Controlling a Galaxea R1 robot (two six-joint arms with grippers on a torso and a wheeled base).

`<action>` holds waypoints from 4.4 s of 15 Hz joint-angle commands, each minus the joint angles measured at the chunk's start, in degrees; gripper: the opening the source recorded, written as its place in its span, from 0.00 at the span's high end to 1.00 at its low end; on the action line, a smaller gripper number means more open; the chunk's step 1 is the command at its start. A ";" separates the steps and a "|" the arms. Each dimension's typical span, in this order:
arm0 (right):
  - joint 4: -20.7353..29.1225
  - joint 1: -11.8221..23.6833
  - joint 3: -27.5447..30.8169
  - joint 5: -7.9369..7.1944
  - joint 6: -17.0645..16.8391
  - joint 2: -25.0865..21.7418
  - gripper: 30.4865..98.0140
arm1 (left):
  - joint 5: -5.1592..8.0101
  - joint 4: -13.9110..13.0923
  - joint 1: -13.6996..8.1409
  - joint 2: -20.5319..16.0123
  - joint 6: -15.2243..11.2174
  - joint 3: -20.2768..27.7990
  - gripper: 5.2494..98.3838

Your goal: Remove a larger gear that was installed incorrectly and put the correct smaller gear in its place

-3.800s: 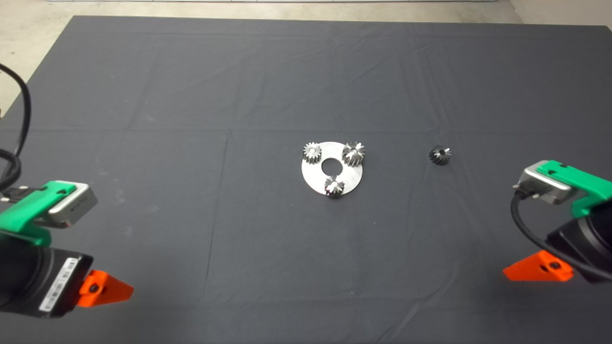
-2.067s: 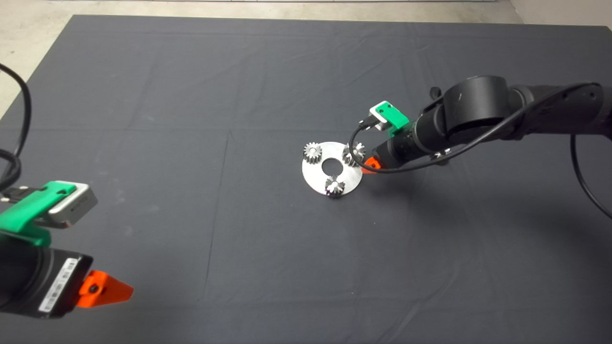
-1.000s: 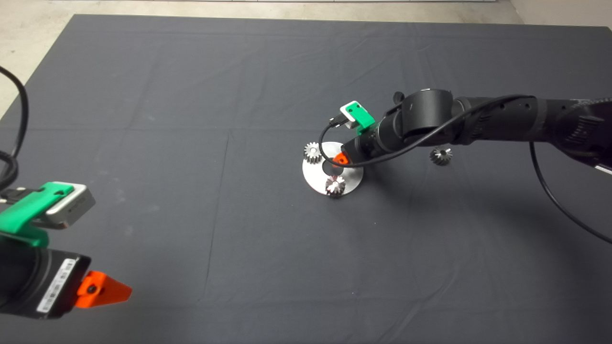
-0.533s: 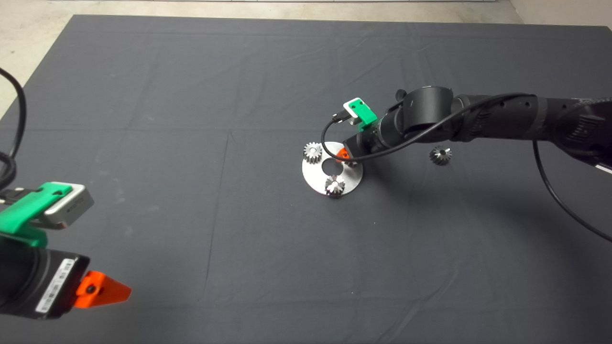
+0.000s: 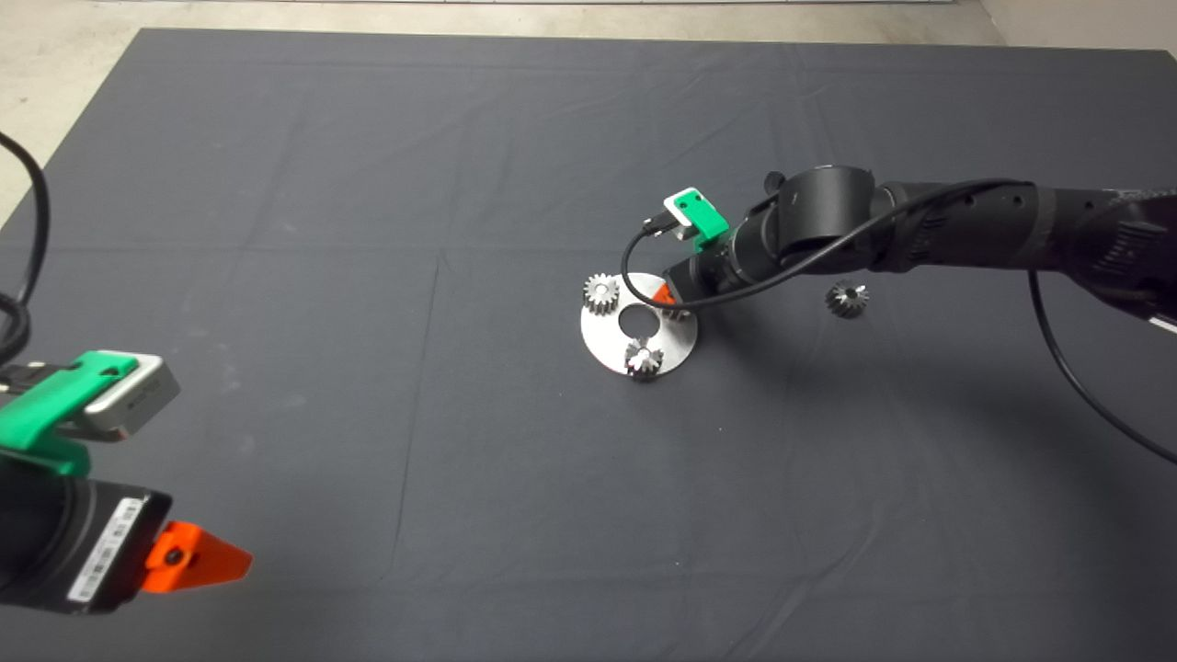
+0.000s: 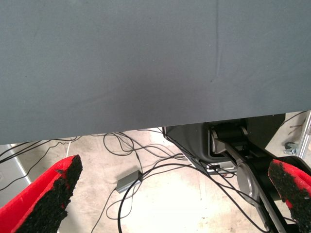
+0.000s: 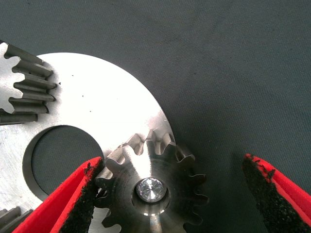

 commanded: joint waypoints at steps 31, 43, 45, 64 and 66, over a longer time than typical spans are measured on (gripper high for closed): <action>4.88 6.42 1.42 -0.28 0.56 -0.69 0.69 | 4.26 -0.82 -0.82 -2.35 -0.64 1.09 0.00; 8.30 7.53 12.62 -2.16 0.39 -12.42 0.69 | 4.22 -0.82 -0.82 -2.07 -0.55 0.65 0.00; 8.04 6.37 15.17 -4.01 0.47 -12.65 0.69 | 4.26 -0.82 -0.82 -2.15 -0.55 0.65 0.00; -0.58 0.81 18.38 -7.58 3.10 -15.46 0.62 | 4.26 -0.82 -0.82 -2.33 0.24 0.30 0.00; -0.58 0.89 18.86 -8.01 3.06 -17.28 0.60 | 4.21 -0.82 -0.82 -2.42 0.24 0.30 0.00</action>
